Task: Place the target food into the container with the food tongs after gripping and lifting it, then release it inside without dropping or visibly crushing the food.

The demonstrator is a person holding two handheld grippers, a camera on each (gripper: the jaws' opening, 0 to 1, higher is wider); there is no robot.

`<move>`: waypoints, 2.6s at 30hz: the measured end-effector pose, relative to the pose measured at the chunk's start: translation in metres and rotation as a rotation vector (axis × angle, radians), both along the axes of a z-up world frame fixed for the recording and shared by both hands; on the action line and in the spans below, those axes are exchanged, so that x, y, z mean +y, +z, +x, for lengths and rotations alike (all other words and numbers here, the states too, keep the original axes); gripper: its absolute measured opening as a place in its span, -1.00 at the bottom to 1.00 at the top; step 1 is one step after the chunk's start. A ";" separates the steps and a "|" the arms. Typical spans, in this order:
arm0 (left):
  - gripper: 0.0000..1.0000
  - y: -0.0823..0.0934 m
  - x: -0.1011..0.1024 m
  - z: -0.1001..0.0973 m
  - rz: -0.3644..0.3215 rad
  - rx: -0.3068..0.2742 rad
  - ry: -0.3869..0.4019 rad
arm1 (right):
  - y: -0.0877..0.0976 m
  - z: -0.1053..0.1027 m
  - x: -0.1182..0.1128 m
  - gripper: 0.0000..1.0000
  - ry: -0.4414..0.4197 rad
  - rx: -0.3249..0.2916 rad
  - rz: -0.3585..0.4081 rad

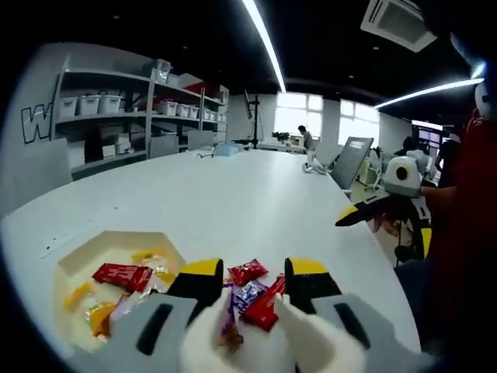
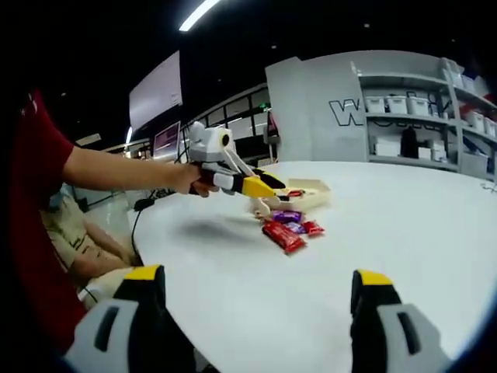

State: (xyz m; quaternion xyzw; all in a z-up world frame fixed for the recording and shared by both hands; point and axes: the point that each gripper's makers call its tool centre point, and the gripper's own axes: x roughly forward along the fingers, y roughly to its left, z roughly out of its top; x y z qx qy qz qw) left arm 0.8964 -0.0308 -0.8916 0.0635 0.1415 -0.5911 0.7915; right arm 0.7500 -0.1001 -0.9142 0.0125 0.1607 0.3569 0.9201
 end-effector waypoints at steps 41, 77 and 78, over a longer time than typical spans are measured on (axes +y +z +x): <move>-0.52 -0.034 -0.020 -0.028 0.033 -0.043 -0.131 | 0.003 0.007 -0.006 0.99 -0.035 -0.008 -0.038; -0.51 0.010 0.015 0.006 -0.055 -0.018 -0.008 | 0.002 0.005 0.001 0.99 -0.022 -0.002 -0.056; -0.51 0.011 0.016 0.008 -0.056 -0.019 -0.004 | 0.001 0.005 0.001 0.99 -0.022 0.000 -0.058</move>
